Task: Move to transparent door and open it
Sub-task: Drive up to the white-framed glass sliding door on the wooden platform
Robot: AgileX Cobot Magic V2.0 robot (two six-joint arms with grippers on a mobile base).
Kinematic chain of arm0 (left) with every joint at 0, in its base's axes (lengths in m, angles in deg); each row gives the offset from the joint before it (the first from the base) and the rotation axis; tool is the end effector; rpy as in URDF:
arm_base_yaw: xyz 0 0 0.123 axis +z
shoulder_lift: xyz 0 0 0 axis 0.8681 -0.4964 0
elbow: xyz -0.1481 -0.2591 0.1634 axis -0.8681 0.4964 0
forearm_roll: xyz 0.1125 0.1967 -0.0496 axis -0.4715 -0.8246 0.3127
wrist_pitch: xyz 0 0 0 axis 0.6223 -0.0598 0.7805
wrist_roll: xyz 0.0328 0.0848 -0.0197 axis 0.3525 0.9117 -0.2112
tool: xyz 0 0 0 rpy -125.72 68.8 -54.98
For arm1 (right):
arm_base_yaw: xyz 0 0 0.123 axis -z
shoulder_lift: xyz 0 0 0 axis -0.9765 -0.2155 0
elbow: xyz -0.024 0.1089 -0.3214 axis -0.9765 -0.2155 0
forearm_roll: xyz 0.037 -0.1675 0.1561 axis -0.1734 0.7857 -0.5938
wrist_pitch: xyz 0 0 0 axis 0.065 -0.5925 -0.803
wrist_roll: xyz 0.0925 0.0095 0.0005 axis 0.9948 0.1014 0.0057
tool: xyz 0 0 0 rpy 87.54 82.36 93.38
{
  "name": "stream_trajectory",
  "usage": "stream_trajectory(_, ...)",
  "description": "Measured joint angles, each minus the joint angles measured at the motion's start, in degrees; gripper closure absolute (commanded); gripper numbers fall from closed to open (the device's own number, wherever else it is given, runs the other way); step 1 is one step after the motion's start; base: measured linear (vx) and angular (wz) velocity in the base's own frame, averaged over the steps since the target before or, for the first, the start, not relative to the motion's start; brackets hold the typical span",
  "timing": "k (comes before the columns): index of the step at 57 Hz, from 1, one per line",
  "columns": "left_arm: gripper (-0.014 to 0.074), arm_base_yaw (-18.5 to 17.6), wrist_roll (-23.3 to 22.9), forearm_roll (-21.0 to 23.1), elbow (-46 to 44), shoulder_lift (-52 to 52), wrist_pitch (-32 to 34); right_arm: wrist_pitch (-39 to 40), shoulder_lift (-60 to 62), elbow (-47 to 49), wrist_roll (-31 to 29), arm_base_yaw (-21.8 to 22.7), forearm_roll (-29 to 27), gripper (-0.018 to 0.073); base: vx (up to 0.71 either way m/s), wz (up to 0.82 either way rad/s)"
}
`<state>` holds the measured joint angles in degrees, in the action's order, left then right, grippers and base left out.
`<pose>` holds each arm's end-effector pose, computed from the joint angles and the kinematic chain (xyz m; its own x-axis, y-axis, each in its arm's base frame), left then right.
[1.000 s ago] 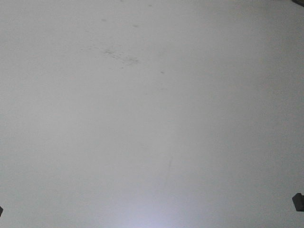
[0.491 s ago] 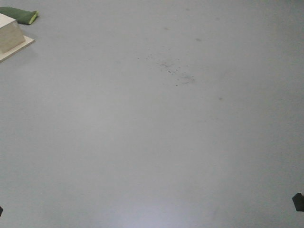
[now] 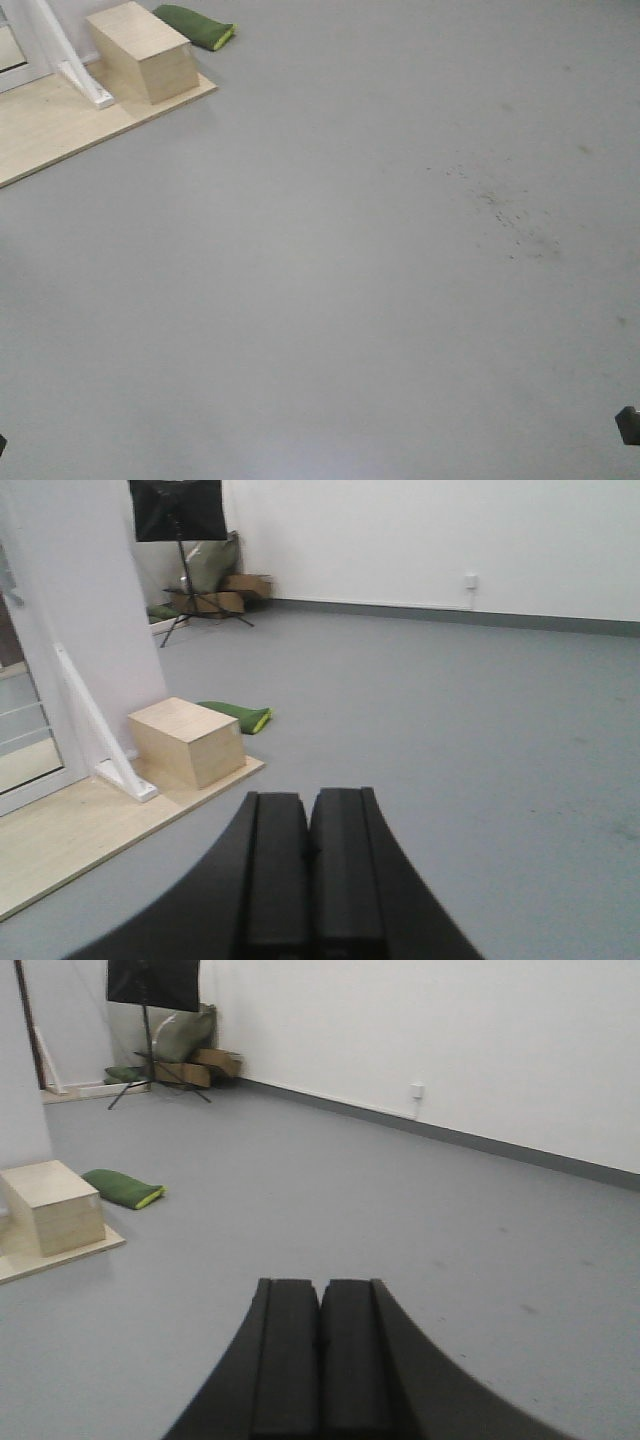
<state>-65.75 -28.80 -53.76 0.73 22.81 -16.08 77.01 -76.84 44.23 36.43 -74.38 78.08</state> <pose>-0.0168 0.0013 0.1939 -0.0247 0.0938 -0.9953 0.1013 0.9907 0.0908 -0.0168 0.0028 0.1916 -0.0630 -0.0172 -0.9979 0.0356 0.9992 -0.0194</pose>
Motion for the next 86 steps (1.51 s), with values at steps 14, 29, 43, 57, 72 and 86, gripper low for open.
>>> stream_trajectory(14, 0.0603, 0.0, 0.0, 0.0, 0.0, 0.0, 0.0, 0.0, 0.0, 0.0, 0.0, 0.0, 0.0, 0.0561, 0.54, 0.58)
stream_trajectory(29, 0.0603, 0.0, 0.0, 0.0, 0.0, 0.0, 0.0, 0.0, 0.0, 0.0, 0.0, 0.0, 0.0, 0.0561, 0.56, 0.5)
stream_trajectory(43, 0.0603, 0.0, 0.0, 0.0, 0.0, 0.0, 0.0, 0.0, 0.0, 0.0, 0.0, 0.0, 0.0, 0.0561, 0.56, 0.45)
stream_trajectory(57, 0.0603, 0.0, 0.0, 0.0, 0.0, 0.0, 0.0, 0.0, 0.0, 0.0, 0.0, 0.0, 0.0, 0.0561, 0.56, 0.42)
stream_trajectory(72, 0.0603, 0.0, 0.0, 0.0, 0.0, 0.0, 0.0, 0.0, 0.0, 0.0, 0.0, 0.0, 0.0, 0.0561, 0.56, 0.42)
stream_trajectory(86, 0.0603, 0.0, 0.0, 0.0, 0.0, 0.0, 0.0, 0.0, 0.0, 0.0, 0.0, 0.0, 0.0, 0.0561, 0.57, 0.28)
